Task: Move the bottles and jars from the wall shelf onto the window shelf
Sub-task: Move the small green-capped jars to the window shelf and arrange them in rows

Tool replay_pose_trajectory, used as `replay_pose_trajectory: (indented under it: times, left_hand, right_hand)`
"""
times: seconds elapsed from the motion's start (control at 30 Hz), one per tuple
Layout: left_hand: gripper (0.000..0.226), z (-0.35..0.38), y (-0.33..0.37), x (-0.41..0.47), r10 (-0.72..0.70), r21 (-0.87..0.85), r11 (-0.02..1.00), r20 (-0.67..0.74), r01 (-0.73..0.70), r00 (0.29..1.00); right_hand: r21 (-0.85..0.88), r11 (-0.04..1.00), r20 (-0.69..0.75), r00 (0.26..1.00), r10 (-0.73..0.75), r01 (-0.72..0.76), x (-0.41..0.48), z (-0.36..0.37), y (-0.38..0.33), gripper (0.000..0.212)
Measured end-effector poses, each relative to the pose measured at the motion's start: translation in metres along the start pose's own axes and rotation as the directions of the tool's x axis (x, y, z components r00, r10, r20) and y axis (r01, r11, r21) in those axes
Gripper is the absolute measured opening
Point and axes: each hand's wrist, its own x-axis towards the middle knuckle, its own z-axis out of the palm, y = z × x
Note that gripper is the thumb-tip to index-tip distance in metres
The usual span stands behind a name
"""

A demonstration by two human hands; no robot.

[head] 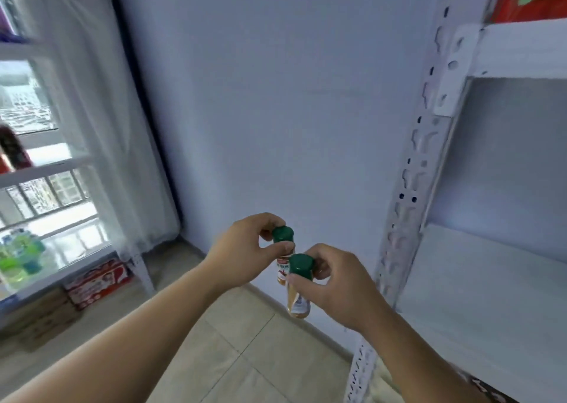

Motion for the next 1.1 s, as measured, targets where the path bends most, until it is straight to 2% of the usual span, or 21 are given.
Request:
replay_pose_trajectory:
  times: [0.2,0.33,0.53,0.7,0.87,1.1]
  left_hand:
    - [0.035,-0.070,-0.076,-0.021,-0.081,0.060,0.995,-0.072,0.085,0.994]
    - [0.040,-0.106,-0.117,-0.031,-0.147,0.100,0.982,-0.115,0.159,0.982]
    - [0.022,-0.151,-0.163,-0.027,-0.223,0.135,0.959,-0.181,0.248,0.958]
    - [0.018,-0.183,-0.208,-0.004,-0.280,0.152,0.935,-0.233,0.319,0.931]
    - [0.030,-0.214,-0.254,0.034,-0.316,0.167,0.910,-0.315,0.380,0.895]
    - [0.033,-0.245,-0.302,0.082,-0.352,0.168,0.878,-0.410,0.449,0.841]
  right_hand:
    - [0.017,0.995,0.106,0.990,-0.097,0.096,0.047,0.082,-0.049,0.029]
    - [0.042,0.987,0.149,0.976,-0.161,0.156,0.077,0.127,-0.078,0.039]
    - [0.090,0.972,0.248,0.940,-0.235,0.219,0.130,0.185,-0.099,0.024]
    - [0.144,0.954,0.324,0.899,-0.295,0.261,0.191,0.228,-0.108,0.025]
    - [0.170,0.937,0.366,0.863,-0.348,0.306,0.265,0.261,-0.115,0.031]
    - [0.194,0.915,0.426,0.810,-0.403,0.353,0.354,0.293,-0.122,0.028]
